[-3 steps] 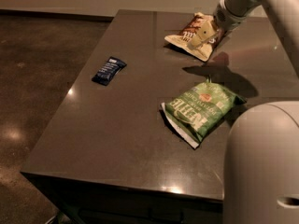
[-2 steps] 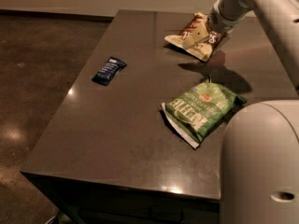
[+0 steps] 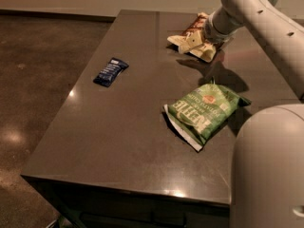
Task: Move brown chip bag near green jalapeno chip bag
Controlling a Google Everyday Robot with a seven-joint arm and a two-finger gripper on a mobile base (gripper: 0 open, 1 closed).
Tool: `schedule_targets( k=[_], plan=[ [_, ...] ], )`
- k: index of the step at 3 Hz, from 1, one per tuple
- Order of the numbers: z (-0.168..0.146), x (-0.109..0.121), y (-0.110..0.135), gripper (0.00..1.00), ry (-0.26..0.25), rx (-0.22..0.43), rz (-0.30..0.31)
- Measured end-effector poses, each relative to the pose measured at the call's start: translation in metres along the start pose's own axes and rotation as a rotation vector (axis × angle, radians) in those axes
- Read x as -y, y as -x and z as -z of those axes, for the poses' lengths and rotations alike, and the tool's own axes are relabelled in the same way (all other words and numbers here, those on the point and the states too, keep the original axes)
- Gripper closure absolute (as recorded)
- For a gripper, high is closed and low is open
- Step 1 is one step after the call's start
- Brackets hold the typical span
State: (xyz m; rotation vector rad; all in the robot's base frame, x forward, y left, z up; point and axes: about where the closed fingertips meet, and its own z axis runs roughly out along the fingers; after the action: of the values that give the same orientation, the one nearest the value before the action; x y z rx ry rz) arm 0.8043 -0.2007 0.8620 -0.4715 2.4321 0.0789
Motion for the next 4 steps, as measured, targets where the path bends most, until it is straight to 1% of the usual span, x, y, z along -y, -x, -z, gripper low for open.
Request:
schedule_targets(
  k=[1, 2, 3, 4],
  plan=[
    [-0.012, 0.008, -0.004, 0.00, -0.014, 0.004, -0.014],
    [-0.014, 0.022, -0.005, 0.02, -0.027, 0.011, -0.024],
    [-0.011, 0.029, -0.005, 0.25, -0.023, 0.015, -0.024],
    [-0.008, 0.030, -0.009, 0.56, -0.002, 0.006, 0.004]
  ],
)
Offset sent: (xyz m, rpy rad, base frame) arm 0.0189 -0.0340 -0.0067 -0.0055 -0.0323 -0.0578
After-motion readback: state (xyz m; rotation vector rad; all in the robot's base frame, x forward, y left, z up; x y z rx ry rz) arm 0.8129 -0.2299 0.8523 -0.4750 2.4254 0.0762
